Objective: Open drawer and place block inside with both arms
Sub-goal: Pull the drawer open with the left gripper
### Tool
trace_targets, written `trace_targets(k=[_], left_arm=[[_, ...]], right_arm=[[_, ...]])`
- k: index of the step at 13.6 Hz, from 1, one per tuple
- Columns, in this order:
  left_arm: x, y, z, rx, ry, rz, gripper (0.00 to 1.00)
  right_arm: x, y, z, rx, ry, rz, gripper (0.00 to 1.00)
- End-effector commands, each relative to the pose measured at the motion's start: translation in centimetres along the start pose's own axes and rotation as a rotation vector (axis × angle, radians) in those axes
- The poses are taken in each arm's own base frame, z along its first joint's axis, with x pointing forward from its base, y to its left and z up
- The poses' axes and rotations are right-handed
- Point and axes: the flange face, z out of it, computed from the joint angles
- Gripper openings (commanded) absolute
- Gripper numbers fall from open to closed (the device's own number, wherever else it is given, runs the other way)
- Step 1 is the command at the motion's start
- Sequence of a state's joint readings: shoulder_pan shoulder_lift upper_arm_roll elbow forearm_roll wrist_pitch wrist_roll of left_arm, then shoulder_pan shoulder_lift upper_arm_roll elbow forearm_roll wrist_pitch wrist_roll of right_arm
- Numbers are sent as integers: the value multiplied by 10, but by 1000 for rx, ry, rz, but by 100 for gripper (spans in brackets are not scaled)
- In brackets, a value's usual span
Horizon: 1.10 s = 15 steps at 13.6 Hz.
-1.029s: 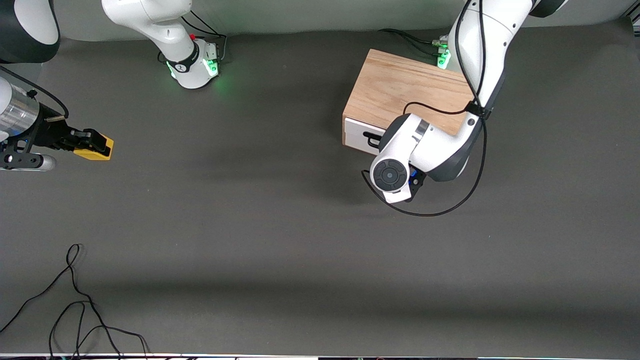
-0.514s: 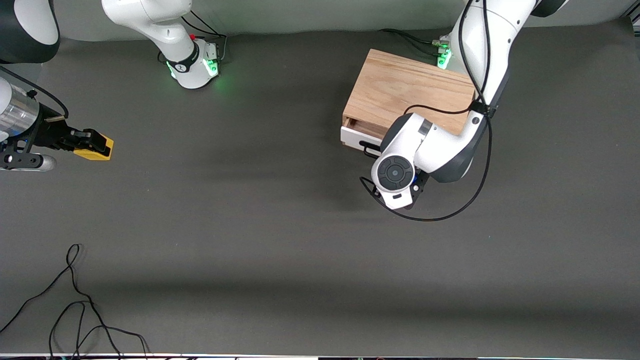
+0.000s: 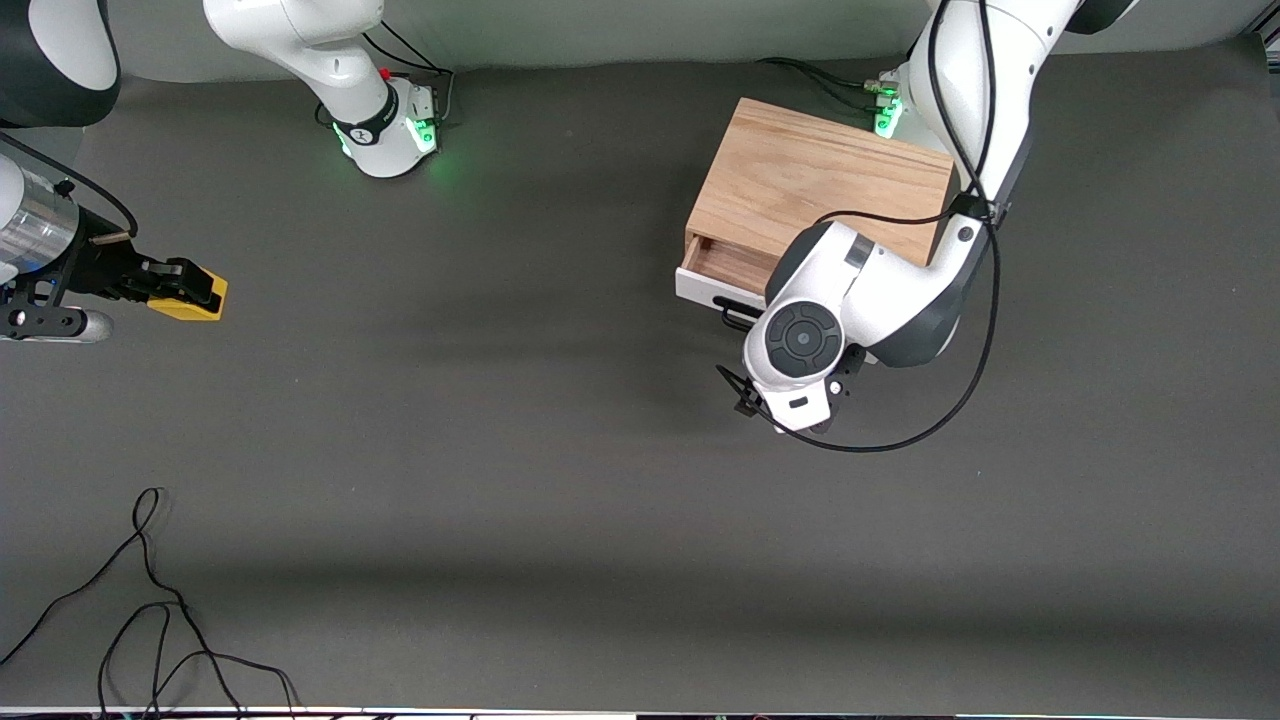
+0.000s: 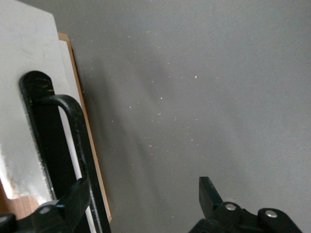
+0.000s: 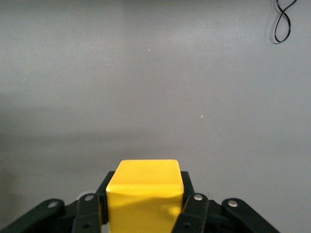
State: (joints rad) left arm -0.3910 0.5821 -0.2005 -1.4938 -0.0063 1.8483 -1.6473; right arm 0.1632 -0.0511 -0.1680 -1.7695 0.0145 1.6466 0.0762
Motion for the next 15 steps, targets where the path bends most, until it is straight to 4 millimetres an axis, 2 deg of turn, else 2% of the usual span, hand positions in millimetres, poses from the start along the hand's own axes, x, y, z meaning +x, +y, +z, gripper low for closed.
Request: trace_targets(k=[1, 9, 15], left_arm=[[5, 3, -5, -19, 13, -1, 100], [10, -12, 9, 110, 22, -10, 100], [19, 0, 23, 66, 42, -8, 100]], right_arm=[[-3, 1, 0, -17, 3, 20, 15], [-4, 1, 0, -17, 1, 20, 15], [-4, 1, 0, -19, 1, 20, 15]])
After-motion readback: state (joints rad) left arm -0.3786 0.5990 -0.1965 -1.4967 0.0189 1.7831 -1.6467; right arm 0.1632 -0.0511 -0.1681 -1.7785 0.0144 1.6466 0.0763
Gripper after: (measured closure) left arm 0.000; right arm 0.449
